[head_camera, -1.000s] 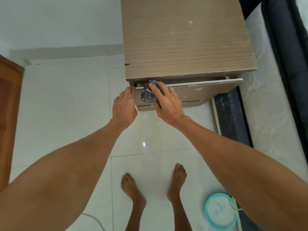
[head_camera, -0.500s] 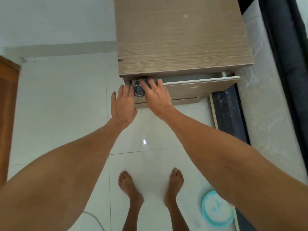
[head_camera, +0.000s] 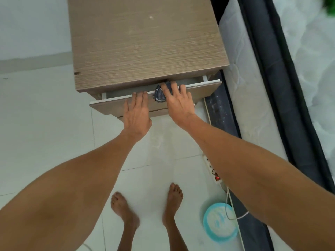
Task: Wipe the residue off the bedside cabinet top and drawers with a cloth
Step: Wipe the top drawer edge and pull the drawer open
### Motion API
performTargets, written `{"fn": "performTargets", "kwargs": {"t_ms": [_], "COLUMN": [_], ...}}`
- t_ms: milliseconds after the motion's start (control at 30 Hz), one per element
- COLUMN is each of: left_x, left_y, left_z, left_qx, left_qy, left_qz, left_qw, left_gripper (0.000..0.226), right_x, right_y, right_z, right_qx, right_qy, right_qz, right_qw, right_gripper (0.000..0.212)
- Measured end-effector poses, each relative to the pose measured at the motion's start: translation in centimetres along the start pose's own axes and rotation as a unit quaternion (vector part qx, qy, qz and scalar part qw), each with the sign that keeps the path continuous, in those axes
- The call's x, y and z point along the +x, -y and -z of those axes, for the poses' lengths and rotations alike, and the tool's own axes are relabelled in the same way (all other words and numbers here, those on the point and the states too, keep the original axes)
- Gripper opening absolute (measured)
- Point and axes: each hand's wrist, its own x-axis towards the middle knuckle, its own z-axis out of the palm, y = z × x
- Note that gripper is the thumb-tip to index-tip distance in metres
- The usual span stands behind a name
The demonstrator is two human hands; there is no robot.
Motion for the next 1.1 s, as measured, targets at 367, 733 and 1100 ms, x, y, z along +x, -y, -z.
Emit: {"fn": "performTargets", "kwargs": {"t_ms": [367, 733, 1100], "left_x": [-0.1, -0.3, -4.0], "left_y": [-0.3, 0.6, 7.7], "left_z": [-0.7, -0.1, -0.6], "left_qx": [0.019, 0.02, 0.049], "left_qy": [0.007, 0.013, -0.065], "left_qz": [0.015, -0.012, 0.0], "left_qw": [1.0, 1.0, 0.997], "left_gripper": [0.088, 0.089, 0.079], "right_x": [-1.3, -2.8, -8.3], "right_y": [-9.3, -14.9, -7.3], "right_z": [1.1, 0.9, -4.4], "right_qx": [-0.018, 0.064, 0.493], "right_qy": [0.014, 0.001, -0.049], "right_qz": [-0.066, -0.243, -0.501], "right_qw": [0.998, 0.968, 0.71], "right_gripper": [0.087, 0.08, 0.048]}}
